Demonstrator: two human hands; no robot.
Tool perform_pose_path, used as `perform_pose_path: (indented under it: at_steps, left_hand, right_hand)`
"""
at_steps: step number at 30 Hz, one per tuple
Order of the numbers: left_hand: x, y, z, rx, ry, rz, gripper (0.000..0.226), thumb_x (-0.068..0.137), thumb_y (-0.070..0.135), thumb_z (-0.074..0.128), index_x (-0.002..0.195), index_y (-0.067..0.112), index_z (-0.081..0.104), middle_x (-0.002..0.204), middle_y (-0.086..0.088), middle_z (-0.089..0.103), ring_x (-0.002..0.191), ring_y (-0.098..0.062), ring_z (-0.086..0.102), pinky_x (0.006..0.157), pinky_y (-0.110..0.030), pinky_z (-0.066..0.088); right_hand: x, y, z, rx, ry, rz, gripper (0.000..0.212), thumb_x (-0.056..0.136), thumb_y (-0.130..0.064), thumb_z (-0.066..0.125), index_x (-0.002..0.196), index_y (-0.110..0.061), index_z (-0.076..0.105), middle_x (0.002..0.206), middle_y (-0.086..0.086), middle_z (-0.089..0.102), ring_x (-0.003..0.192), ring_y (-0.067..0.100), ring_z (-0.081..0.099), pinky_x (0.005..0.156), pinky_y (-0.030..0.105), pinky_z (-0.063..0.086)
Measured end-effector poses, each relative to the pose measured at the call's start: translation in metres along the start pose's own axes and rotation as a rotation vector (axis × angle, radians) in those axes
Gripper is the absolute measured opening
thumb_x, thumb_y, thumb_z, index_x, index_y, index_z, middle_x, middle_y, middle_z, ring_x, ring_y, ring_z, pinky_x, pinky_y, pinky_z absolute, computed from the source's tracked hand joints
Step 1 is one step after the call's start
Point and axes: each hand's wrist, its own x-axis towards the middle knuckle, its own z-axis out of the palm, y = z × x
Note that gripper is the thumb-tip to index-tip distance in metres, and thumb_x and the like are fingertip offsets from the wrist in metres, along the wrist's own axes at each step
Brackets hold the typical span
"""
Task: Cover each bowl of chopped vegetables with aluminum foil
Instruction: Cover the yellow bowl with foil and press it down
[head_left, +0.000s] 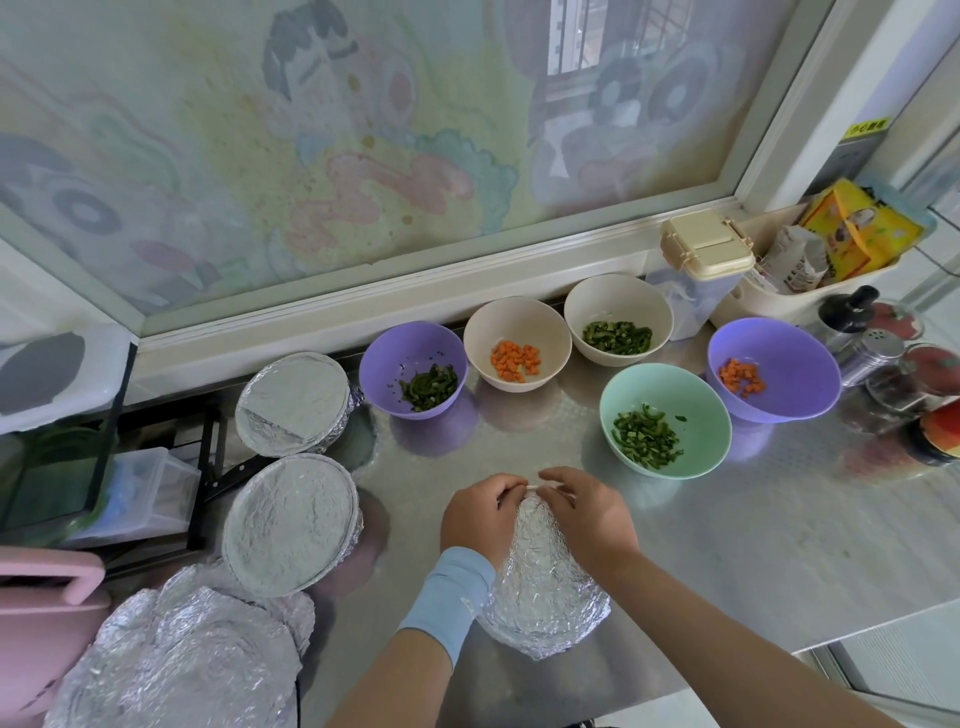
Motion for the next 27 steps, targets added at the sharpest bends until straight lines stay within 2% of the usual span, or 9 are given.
perform_pose_path:
  at_steps: [4,8,13,16,18,20,24,27]
  left_hand:
    - [-0.003,0.0,0.002,0.09,0.024,0.113,0.018,0.094,0.021,0.059,0.105,0.022,0.074,0.101,0.008,0.073,0.094,-0.011,0.064,0.085,-0.027,0.051]
    - [0.0,0.002,0.005,0.117,-0.017,0.21,0.028,0.094,0.009,0.053,0.112,0.017,0.073,0.109,0.003,0.072,0.101,-0.015,0.065,0.091,-0.025,0.049]
    - [-0.004,-0.001,0.008,0.126,0.039,0.213,0.019,0.096,0.022,0.057,0.107,0.019,0.072,0.1,0.006,0.071,0.093,-0.013,0.063,0.082,-0.022,0.048]
    - [-0.007,0.002,0.009,0.115,0.06,0.155,0.019,0.098,0.022,0.054,0.107,0.02,0.071,0.102,0.006,0.071,0.093,-0.013,0.063,0.082,-0.026,0.049]
    - [-0.009,0.004,0.009,0.131,0.087,0.109,0.02,0.098,0.021,0.052,0.106,0.019,0.071,0.102,0.005,0.07,0.093,-0.015,0.063,0.081,-0.027,0.049]
    - [-0.009,0.005,0.007,0.157,0.102,0.098,0.019,0.097,0.018,0.051,0.104,0.018,0.069,0.1,0.004,0.069,0.093,-0.017,0.062,0.08,-0.028,0.05]
    - [-0.005,0.005,0.006,0.128,0.054,0.223,0.035,0.087,0.002,0.05,0.112,0.015,0.071,0.11,0.002,0.071,0.101,-0.015,0.064,0.092,-0.026,0.05]
    - [-0.003,0.006,0.01,0.086,0.07,0.245,0.027,0.086,0.009,0.054,0.102,0.015,0.075,0.097,0.002,0.073,0.089,-0.014,0.066,0.082,-0.022,0.05]
  right_hand:
    - [-0.006,0.003,0.0,-0.03,0.038,0.006,0.01,0.089,-0.039,0.067,0.092,-0.032,0.075,0.078,-0.018,0.071,0.073,0.001,0.063,0.069,0.024,0.052]
    - [-0.001,0.001,-0.001,-0.05,0.044,0.006,0.012,0.089,-0.04,0.067,0.093,-0.033,0.076,0.08,-0.017,0.073,0.072,0.001,0.063,0.067,0.021,0.05]
    - [-0.004,0.0,0.0,-0.077,0.048,-0.055,0.011,0.09,-0.04,0.066,0.091,-0.033,0.075,0.077,-0.019,0.071,0.068,0.001,0.062,0.065,0.023,0.051]
    - [-0.003,-0.001,-0.001,-0.101,0.016,-0.1,0.012,0.092,-0.037,0.065,0.096,-0.033,0.074,0.085,-0.017,0.072,0.076,0.002,0.064,0.07,0.024,0.052]
    - [-0.004,-0.001,-0.001,-0.104,0.062,-0.136,0.015,0.091,-0.03,0.067,0.104,-0.028,0.073,0.099,-0.013,0.073,0.089,0.008,0.066,0.081,0.028,0.053]
    - [-0.006,0.001,0.0,-0.107,0.118,-0.138,0.018,0.089,-0.024,0.069,0.107,-0.024,0.072,0.105,-0.01,0.071,0.095,0.012,0.065,0.083,0.032,0.052]
    - [-0.007,-0.002,-0.001,-0.111,0.065,-0.055,0.013,0.093,-0.034,0.063,0.103,-0.032,0.072,0.092,-0.012,0.072,0.081,0.01,0.064,0.07,0.027,0.05]
    - [-0.005,-0.004,-0.002,-0.072,0.064,-0.008,0.011,0.091,-0.037,0.065,0.097,-0.035,0.073,0.084,-0.016,0.072,0.075,0.005,0.063,0.068,0.025,0.051]
